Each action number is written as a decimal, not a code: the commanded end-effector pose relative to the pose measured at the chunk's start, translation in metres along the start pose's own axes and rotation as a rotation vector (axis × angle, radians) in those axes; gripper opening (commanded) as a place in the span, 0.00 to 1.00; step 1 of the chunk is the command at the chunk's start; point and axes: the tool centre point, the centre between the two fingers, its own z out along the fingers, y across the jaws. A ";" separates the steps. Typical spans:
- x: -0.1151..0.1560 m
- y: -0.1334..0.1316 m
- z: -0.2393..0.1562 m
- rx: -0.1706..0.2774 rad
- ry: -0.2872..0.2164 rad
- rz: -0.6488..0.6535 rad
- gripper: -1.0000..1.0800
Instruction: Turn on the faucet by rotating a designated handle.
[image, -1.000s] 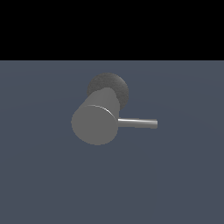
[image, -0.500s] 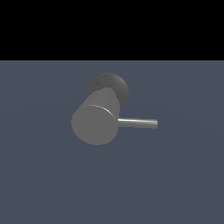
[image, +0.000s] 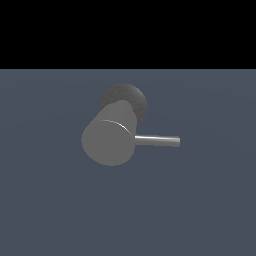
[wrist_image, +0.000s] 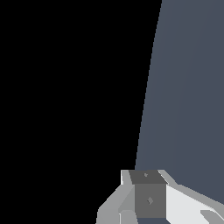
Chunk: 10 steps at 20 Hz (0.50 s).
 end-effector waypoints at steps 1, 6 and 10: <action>0.012 0.005 -0.011 0.079 0.056 0.034 0.00; 0.035 0.023 -0.036 0.223 0.172 0.113 0.00; 0.052 0.043 -0.056 0.326 0.271 0.185 0.00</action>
